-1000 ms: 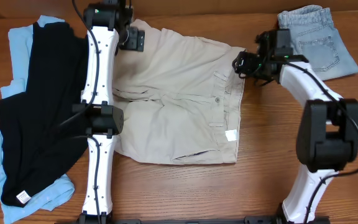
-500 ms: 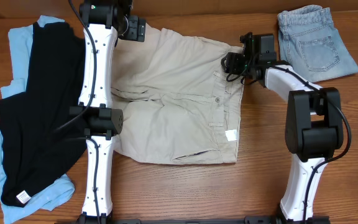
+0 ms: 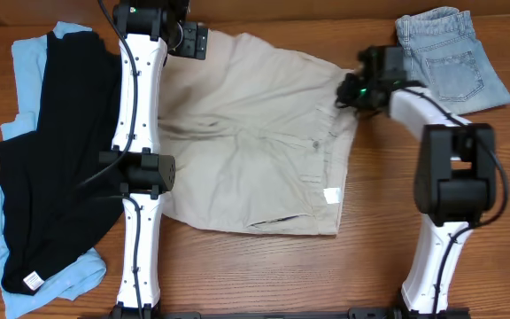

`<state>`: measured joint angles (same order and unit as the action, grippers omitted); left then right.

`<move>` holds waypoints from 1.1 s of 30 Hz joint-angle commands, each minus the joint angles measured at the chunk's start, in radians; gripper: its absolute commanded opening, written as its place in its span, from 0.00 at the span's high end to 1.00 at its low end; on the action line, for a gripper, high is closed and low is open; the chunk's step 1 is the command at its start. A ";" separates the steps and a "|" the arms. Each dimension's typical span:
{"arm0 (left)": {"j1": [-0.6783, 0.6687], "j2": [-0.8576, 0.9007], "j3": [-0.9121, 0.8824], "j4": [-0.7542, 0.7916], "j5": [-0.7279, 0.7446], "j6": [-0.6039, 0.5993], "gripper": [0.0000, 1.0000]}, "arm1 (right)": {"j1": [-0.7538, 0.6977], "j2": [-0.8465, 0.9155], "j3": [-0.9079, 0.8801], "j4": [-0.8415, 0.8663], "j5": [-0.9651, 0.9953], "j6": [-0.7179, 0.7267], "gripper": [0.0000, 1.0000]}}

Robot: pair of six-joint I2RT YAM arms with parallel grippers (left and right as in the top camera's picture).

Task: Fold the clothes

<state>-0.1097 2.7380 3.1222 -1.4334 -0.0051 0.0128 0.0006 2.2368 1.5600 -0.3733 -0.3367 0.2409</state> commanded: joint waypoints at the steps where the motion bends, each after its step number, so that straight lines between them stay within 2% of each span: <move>1: 0.004 -0.033 0.013 0.026 -0.005 0.019 0.00 | -0.094 -0.104 0.087 -0.071 -0.023 -0.029 0.96; 4: 0.002 -0.031 -0.023 0.077 -0.001 0.018 0.00 | -0.127 -0.111 0.114 -0.146 -0.069 -0.088 0.96; 9: 0.002 -0.031 -0.137 0.179 0.000 0.018 0.00 | -0.142 -0.111 0.117 -0.185 0.012 -0.143 0.96; 10: 0.002 -0.031 -0.164 0.194 0.003 0.018 0.00 | -0.142 -0.111 0.117 -0.185 0.008 -0.153 0.82; 12: 0.002 -0.031 -0.202 0.209 0.003 0.019 0.00 | -0.142 -0.111 0.119 -0.190 -0.002 -0.175 0.25; 13: 0.002 -0.031 -0.210 0.207 0.003 0.027 0.01 | -0.142 -0.114 0.124 -0.201 -0.001 -0.175 0.14; 14: 0.002 -0.031 -0.212 0.198 0.006 0.043 0.02 | -0.140 -0.117 0.130 -0.213 -0.001 -0.174 0.07; 16: 0.002 -0.037 -0.206 0.169 0.005 0.061 0.02 | -0.139 -0.135 0.147 -0.244 -0.002 -0.158 0.00; 20: 0.002 -0.066 -0.158 0.079 0.006 0.050 0.02 | -0.132 -0.219 0.193 -0.342 -0.006 -0.130 0.00; 31: -0.001 -0.288 -0.068 -0.256 -0.013 -0.109 0.00 | -0.079 -0.632 0.211 -0.674 0.050 -0.045 0.00; 33: -0.001 -0.328 -0.074 -0.256 -0.015 -0.123 0.00 | -0.075 -0.705 0.211 -0.729 0.060 -0.030 0.00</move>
<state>-0.1097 2.5031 3.0215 -1.6848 -0.0093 -0.0532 -0.0772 1.6062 1.7573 -1.0657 -0.3164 0.1703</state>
